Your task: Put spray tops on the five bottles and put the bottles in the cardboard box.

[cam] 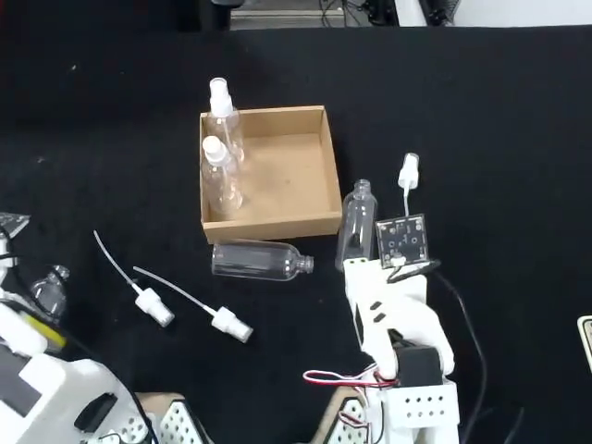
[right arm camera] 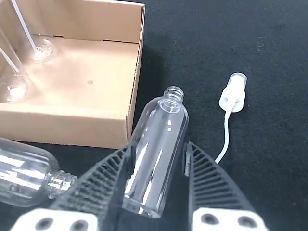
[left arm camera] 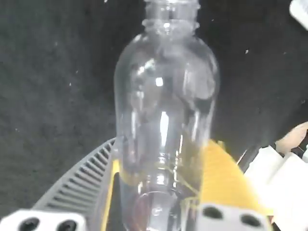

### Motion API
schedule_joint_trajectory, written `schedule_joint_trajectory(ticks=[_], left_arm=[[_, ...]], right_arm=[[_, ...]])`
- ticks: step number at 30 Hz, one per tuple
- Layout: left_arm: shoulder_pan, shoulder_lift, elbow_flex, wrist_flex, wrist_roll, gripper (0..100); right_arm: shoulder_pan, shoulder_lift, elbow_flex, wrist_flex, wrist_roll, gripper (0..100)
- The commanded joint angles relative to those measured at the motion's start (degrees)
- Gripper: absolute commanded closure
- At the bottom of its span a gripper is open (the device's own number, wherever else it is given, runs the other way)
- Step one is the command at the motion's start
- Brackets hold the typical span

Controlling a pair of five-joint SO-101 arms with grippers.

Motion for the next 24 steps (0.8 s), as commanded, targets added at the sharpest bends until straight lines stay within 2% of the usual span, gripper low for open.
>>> schedule_joint_trajectory(ticks=[1,7,17,19,22,24], left_arm=[[1.7,-2.5,-1.4,0.6,0.5,71],[3.1,-2.1,2.0,-7.1,1.1,72],[4.6,-2.3,7.9,-14.6,3.0,72],[4.5,-2.7,8.9,-14.6,3.1,79],[3.9,-2.7,9.0,-14.6,3.3,99],[2.5,-2.9,9.4,-14.6,5.0,94]], right_arm=[[0.6,-5.6,-0.4,0.4,0.3,85.4],[0.6,-5.6,-0.4,0.3,0.3,85.4],[0.6,-5.6,-0.4,0.3,0.3,85.4],[0.6,-5.6,-0.4,0.3,0.3,85.4],[0.6,-5.6,-0.6,0.6,0.3,85.4],[0.6,-5.6,-0.7,0.6,0.3,85.4]])
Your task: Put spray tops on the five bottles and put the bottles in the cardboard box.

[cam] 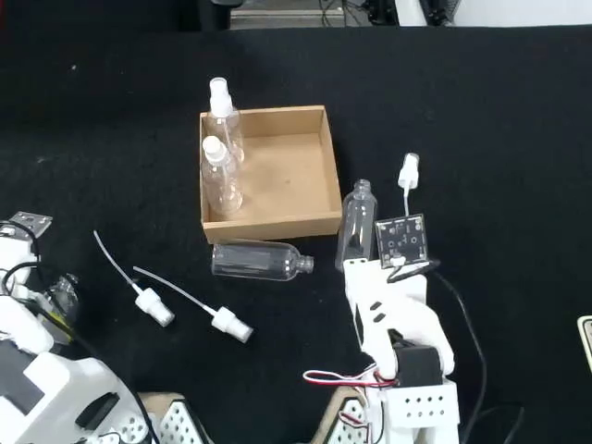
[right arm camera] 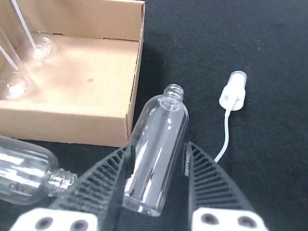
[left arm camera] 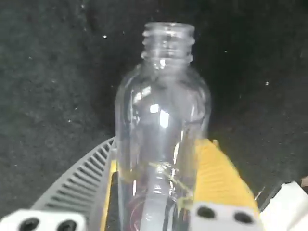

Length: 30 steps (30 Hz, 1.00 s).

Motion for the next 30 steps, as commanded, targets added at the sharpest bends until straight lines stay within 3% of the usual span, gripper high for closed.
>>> schedule_joint_trajectory(ticks=[1,11,15,18,24,30], left_arm=[[-2.1,-3.3,-0.3,-0.7,2.9,96],[-12.4,-19.1,8.9,-1.8,14.3,97],[-15.6,-24.0,15.7,-7.7,21.0,97],[-16.5,-26.2,18.2,-8.0,21.8,97],[-16.2,-27.8,18.9,-7.9,22.1,97],[-16.4,-27.9,18.9,-7.9,22.1,97]], right_arm=[[0.9,-5.5,-0.7,0.4,0.3,85.4],[-0.4,-5.1,-13.7,12.1,2.5,85.4],[-14.6,-5.1,-15.7,19.3,12.0,85.4],[-23.2,-4.4,-15.9,20.1,14.8,85.4],[-33.8,8.1,-19.5,17.6,14.6,85.4],[-48.6,28.0,-25.8,10.4,5.5,84.9]])
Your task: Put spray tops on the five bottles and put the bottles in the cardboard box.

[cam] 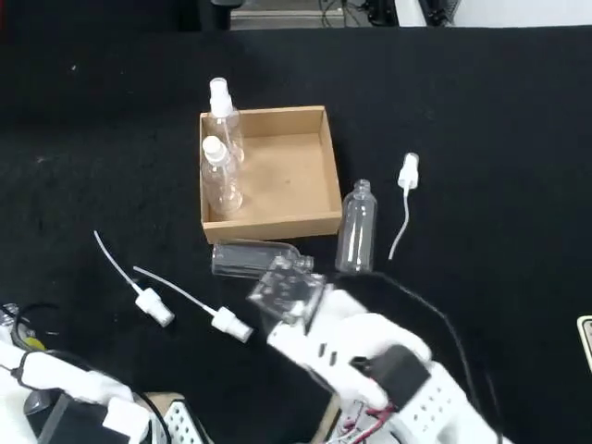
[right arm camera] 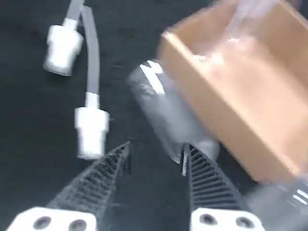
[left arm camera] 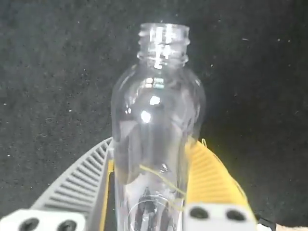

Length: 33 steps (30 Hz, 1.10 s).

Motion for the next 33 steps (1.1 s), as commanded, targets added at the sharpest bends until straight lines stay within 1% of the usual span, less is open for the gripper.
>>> schedule_joint_trajectory(ticks=[1,5,9,10,14,15,19,23,26,28,29,31,33], left_arm=[[-0.7,-1.9,-0.6,-0.5,0.8,97],[-0.7,-1.9,-0.6,-0.5,0.7,97],[-0.5,-1.9,-0.6,-0.5,0.7,97],[-0.5,-1.9,-0.6,-0.5,0.7,97],[-0.6,-1.9,-0.6,-0.5,0.7,97],[-0.6,-1.9,-0.6,-0.5,0.7,97],[-0.4,-1.9,-0.5,-0.5,0.7,97],[-0.4,-1.9,-0.5,-0.5,0.7,97],[-0.5,-1.9,-0.5,-0.5,0.7,97],[-0.5,-1.9,-0.8,-0.5,0.7,97],[-0.5,-1.9,-1.0,-0.5,0.7,97],[-0.4,-2.0,-1.1,-0.5,0.7,97],[-0.3,-2.0,-1.1,-0.5,0.7,97]], right_arm=[[-7.9,12.9,-5.7,-6.5,-3.9,84.9],[-11.9,24.7,-7.1,-13.0,-4.4,84.9],[-14.0,36.0,-10.1,-16.4,-4.3,84.8],[-13.9,38.8,-11.1,-16.7,-4.3,83.8],[-14.1,48.7,-15.5,-16.7,-4.3,74.3],[-14.2,50.5,-16.6,-16.8,-4.2,73.7],[-14.0,57.1,-20.0,-17.7,-4.2,75.8],[-13.4,62.0,-19.9,-23.9,-4.2,75.8],[-12.0,65.7,-20.0,-26.6,-4.2,76.0],[-11.0,67.9,-20.2,-27.1,-4.2,80.0],[-10.5,68.7,-20.3,-27.2,-4.2,85.3],[-9.3,69.8,-20.4,-27.3,-4.1,99.3],[-7.7,69.1,-20.3,-26.6,-4.1,96.4]])
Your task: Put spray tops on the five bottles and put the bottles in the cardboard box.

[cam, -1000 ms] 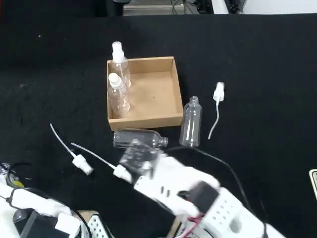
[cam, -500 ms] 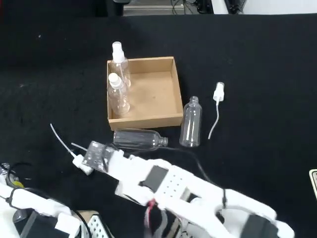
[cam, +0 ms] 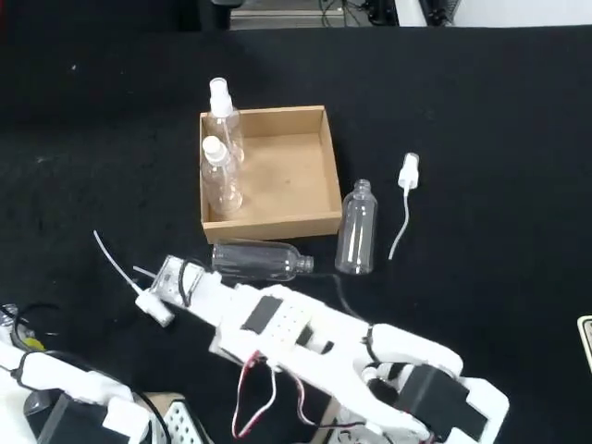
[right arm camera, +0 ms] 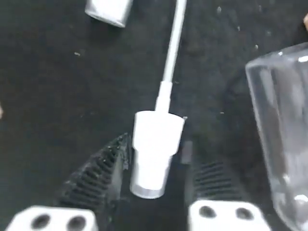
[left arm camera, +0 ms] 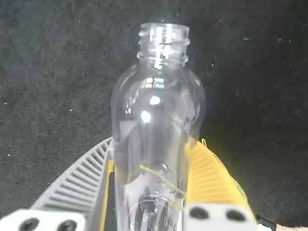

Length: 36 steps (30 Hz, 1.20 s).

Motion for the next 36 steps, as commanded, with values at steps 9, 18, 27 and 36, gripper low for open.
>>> schedule_joint_trajectory(ticks=[9,18,27,36], left_arm=[[1.8,-10.5,-4.4,3.5,7.6,97],[22.7,-31.1,-4.8,14.3,24.1,97],[49.0,-45.4,-4.3,16.4,38.2,97],[61.9,-58.4,7.7,2.7,39.1,97]], right_arm=[[8.2,-22.0,-4.5,21.3,6.1,98.8],[34.5,-36.4,-17.8,47.5,20.8,98.8],[72.8,-36.4,-15.6,43.5,31.2,98.7],[88.8,-36.4,-10.1,35.1,33.8,98.7]])
